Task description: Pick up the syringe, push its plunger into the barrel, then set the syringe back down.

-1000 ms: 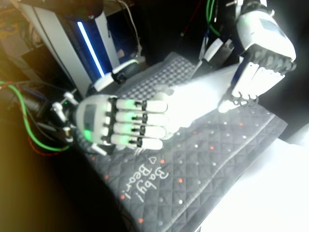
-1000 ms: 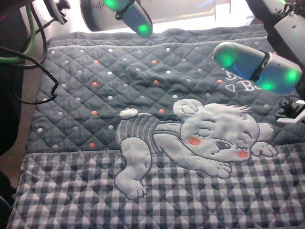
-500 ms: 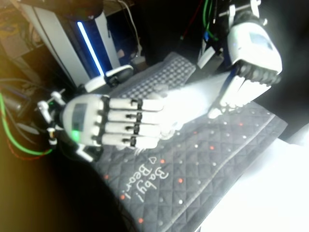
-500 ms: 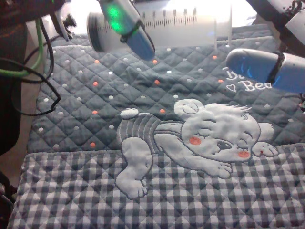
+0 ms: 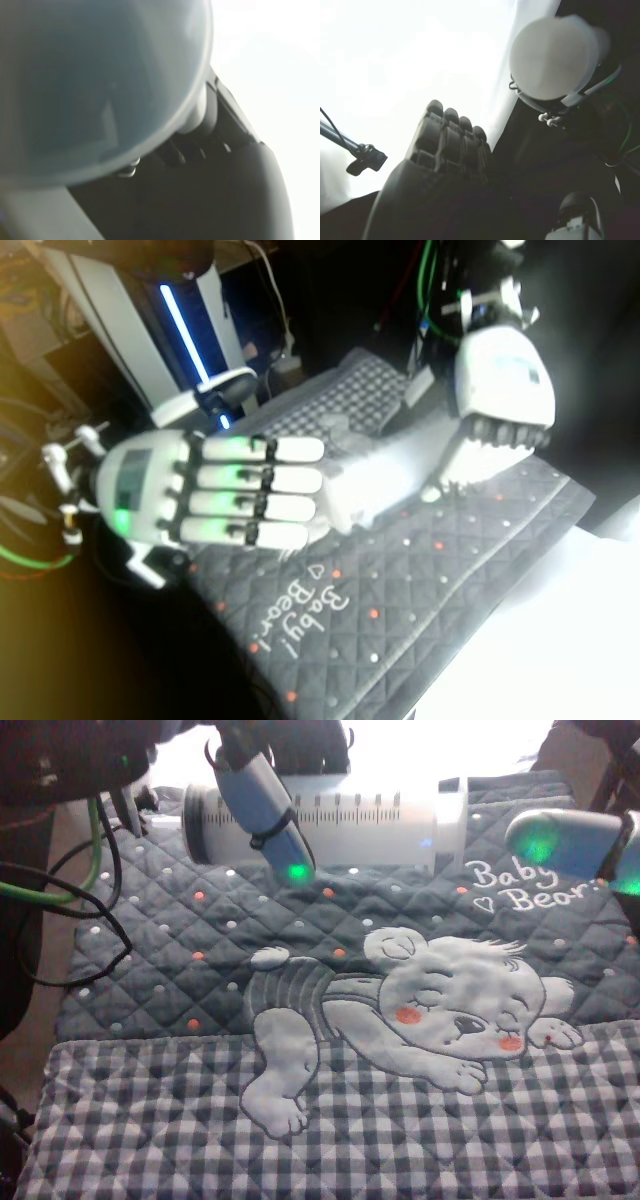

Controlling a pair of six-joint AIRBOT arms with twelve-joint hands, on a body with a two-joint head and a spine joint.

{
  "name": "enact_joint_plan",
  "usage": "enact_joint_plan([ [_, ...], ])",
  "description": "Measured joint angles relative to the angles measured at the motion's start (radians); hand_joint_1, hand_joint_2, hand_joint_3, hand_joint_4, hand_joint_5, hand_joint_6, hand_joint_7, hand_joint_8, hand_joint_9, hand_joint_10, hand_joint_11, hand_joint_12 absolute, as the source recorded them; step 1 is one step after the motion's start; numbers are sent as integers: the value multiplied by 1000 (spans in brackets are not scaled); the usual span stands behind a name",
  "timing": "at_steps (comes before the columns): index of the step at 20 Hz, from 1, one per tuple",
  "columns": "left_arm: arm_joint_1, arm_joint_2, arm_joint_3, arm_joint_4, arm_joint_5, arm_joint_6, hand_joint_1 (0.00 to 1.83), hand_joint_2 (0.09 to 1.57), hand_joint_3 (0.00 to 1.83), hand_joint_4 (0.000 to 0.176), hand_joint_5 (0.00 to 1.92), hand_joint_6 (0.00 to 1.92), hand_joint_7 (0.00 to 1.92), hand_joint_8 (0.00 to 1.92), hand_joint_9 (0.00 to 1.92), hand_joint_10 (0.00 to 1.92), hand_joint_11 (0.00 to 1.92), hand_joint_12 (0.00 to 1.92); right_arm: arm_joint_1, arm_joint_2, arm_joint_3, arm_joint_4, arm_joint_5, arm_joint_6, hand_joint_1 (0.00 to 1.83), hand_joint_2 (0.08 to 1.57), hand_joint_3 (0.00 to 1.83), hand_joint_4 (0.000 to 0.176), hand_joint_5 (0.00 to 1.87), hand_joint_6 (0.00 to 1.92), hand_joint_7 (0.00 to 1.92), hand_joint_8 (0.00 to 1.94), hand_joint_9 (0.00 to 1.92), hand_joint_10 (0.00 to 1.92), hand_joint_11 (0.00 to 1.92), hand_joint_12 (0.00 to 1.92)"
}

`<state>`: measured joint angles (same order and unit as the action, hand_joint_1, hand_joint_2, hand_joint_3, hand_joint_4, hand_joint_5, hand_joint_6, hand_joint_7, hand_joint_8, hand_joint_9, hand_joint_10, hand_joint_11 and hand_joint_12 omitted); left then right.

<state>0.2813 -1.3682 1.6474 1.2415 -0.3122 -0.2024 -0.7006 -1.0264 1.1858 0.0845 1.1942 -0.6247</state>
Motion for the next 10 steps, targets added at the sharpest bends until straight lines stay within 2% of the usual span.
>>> enact_joint_plan([
  [2,3,-10,11,48,0,-54,1632,806,686,0,1144,1921,1346,1921,1466,1921,1539,1921,0,0,0,-2,-3,0,0,883,9,0,0,0,0,0,0,0,0,0],
  [7,18,-14,14,129,2,-103,1643,773,724,0,1165,1921,1369,1921,1495,1921,1559,1921,11,5,-1,0,-1,0,0,879,5,0,0,0,0,0,0,0,0,0],
  [10,18,-14,14,129,5,-105,1614,875,504,0,1088,1921,1295,1921,1438,1921,1517,1921,11,4,-2,-8,-3,0,0,884,6,0,0,0,0,0,0,0,0,0],
])
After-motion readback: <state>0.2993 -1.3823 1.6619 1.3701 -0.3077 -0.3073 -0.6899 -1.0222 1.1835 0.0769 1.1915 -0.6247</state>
